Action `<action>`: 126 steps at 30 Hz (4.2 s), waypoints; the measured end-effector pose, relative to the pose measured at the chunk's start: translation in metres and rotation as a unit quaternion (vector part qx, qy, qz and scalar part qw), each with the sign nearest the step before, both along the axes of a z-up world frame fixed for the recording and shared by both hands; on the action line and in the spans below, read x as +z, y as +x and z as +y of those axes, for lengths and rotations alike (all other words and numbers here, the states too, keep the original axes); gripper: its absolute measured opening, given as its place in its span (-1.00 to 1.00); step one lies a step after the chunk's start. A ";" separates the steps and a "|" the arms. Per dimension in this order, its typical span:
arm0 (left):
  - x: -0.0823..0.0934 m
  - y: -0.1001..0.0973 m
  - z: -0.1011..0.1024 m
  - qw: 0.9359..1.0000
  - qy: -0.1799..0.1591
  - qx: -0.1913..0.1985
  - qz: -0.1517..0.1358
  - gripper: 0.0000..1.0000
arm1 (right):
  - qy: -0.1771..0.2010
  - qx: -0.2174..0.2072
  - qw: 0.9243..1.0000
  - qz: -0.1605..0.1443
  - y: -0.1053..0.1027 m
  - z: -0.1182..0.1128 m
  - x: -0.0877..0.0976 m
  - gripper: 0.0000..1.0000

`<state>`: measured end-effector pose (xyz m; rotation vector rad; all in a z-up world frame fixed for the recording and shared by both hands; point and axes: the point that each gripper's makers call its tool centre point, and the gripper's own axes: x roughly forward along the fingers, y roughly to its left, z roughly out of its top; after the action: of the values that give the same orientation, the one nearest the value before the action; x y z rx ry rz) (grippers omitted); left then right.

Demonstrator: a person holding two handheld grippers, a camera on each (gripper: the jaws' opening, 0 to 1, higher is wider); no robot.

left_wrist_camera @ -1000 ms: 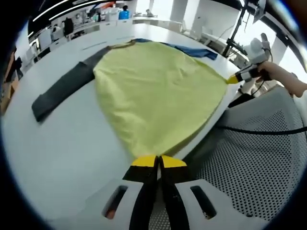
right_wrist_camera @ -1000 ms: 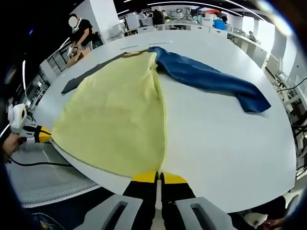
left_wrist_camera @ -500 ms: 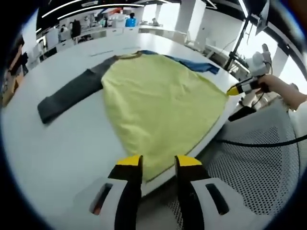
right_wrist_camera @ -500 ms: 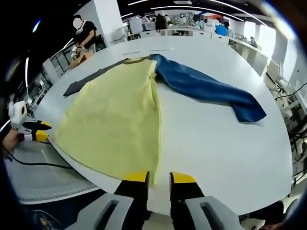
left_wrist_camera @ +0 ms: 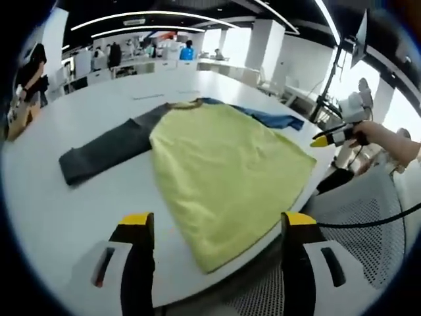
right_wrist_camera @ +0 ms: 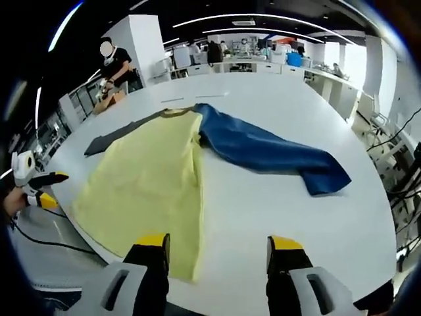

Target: Fold the garment on the visible template until the final outline fits inside the template.

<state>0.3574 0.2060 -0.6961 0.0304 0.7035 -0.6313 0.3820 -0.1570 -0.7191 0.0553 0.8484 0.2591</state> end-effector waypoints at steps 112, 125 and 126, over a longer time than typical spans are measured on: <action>0.022 0.028 0.013 0.998 -0.018 0.018 -0.051 0.73 | -0.074 0.086 0.990 -0.089 0.188 0.028 -0.011 -1.00; 0.024 0.030 0.009 0.998 -0.022 0.012 -0.056 0.76 | -0.058 0.073 0.993 -0.079 0.181 0.023 -0.006 -0.63; 0.025 0.030 0.008 0.998 -0.025 0.012 -0.058 0.79 | -0.057 0.072 0.993 -0.078 0.179 0.022 -0.005 -0.57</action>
<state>0.3877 0.2145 -0.6713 0.0128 0.5750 -0.6196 0.5615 -0.1349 -0.7241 -0.1324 0.7100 0.3453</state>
